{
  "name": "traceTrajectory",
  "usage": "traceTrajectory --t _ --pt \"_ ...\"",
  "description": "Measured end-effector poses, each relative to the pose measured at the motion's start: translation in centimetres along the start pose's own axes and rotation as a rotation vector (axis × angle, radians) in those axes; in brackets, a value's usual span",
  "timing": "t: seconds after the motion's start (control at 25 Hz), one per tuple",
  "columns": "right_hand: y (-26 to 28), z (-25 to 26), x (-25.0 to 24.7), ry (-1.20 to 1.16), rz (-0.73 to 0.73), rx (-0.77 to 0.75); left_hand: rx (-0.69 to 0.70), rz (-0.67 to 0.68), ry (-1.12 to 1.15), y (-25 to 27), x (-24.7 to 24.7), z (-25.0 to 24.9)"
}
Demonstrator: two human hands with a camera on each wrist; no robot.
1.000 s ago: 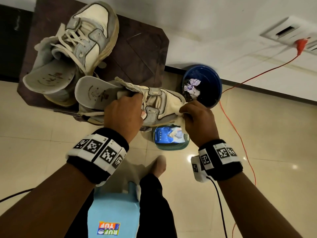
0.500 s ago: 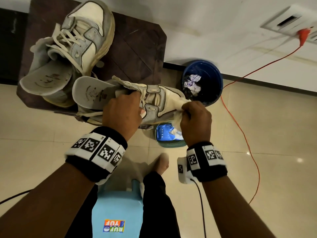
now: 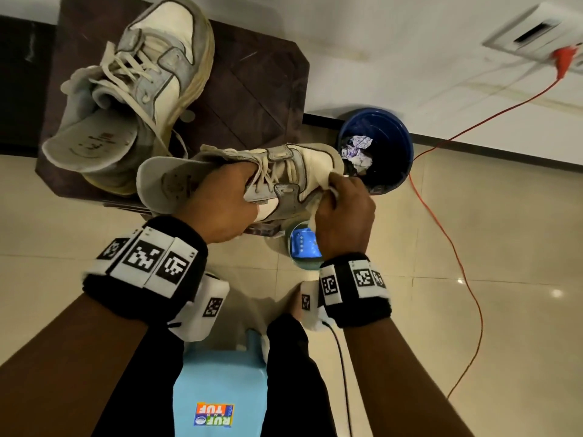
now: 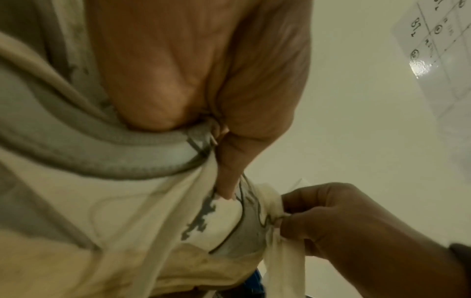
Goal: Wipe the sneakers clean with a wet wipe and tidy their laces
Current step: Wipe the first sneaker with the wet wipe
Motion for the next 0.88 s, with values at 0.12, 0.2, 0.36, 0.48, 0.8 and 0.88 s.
traceTrajectory --t 0.12,0.2,0.36,0.48,0.8,0.88 --pt "3.1 2.4 1.9 -0.101 0.070 -0.106 0.017 0.028 0.137 -0.2 0.3 0.2" --pt "4.1 3.2 2.6 -0.156 0.083 -0.162 -0.011 -0.002 0.207 -0.2 0.5 0.3" --pt "1.5 1.7 1.5 -0.143 -0.032 -0.050 -0.074 -0.041 0.477 0.4 0.8 -0.6" --pt "-0.5 2.0 1.4 -0.127 -0.003 -0.032 -0.088 -0.048 0.504 0.4 1.1 -0.9" --pt "3.1 4.4 2.2 -0.203 0.108 -0.251 -0.103 -0.020 0.552 -0.3 1.4 -1.0" --pt "1.4 3.5 2.2 -0.150 0.025 -0.174 -0.115 -0.023 0.538 -0.3 1.4 -1.0"
Point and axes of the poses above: each hand's wrist, its own y-axis away from the middle knuckle, its own x-axis out of the palm, z = x × y, the point moved 4 cm from there along -y, towards the middle knuckle, and after that the axes turned 4 degrees about x, right-handed, at the moved point
